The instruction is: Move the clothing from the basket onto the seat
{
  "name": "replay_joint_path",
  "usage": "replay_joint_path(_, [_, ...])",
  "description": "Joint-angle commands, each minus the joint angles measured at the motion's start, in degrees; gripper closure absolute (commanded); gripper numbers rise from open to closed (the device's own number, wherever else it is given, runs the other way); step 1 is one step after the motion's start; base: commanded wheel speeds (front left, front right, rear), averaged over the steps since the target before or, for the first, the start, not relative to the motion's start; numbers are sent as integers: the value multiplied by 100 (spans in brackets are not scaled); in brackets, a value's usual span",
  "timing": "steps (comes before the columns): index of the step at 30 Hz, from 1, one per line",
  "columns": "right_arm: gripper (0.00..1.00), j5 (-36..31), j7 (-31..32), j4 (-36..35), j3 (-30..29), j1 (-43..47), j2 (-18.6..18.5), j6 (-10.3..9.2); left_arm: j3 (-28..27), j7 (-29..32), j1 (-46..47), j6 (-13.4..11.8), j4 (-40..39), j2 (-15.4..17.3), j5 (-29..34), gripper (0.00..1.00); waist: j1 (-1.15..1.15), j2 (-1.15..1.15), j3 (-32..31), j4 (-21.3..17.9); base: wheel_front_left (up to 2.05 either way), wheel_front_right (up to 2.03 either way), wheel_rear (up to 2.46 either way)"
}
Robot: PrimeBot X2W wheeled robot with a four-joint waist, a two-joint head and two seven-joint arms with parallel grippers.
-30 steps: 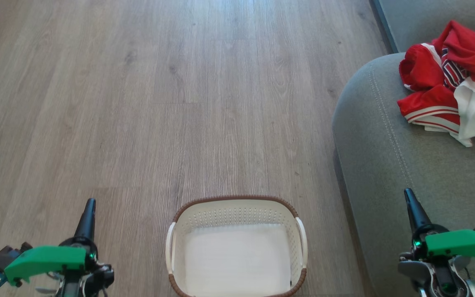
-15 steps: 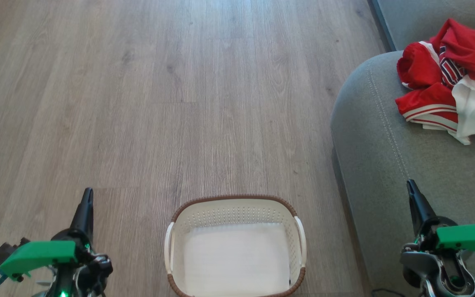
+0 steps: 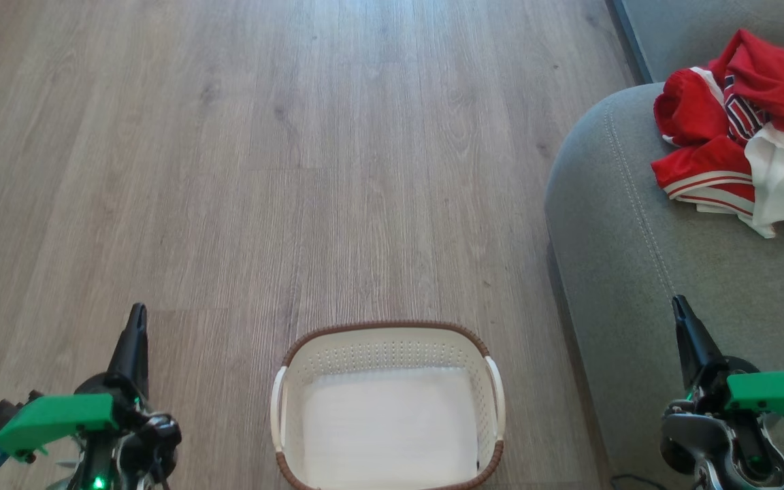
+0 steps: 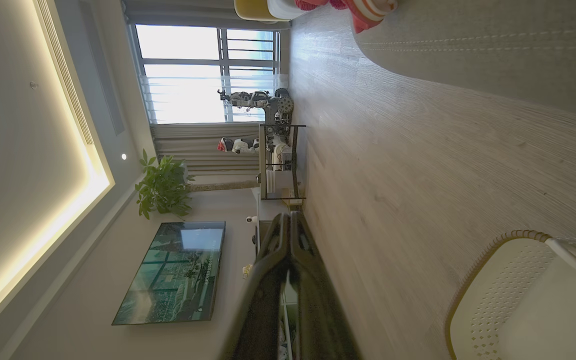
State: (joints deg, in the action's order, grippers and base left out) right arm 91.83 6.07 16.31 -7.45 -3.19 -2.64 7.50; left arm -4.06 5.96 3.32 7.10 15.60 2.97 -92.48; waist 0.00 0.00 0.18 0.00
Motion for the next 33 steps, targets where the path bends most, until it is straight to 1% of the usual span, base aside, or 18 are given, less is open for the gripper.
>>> replay_joint_path(1, [100,34,42,-228,93,-300,-23,-1,-192,9,284,38,-154,32,-14,100,0,0,0,0,0,0,0])
replay_joint_path(33, [100,34,41,-228,94,-300,-23,-1,-214,27,285,38,-154,17,5,100,0,0,0,0,0,0,0])
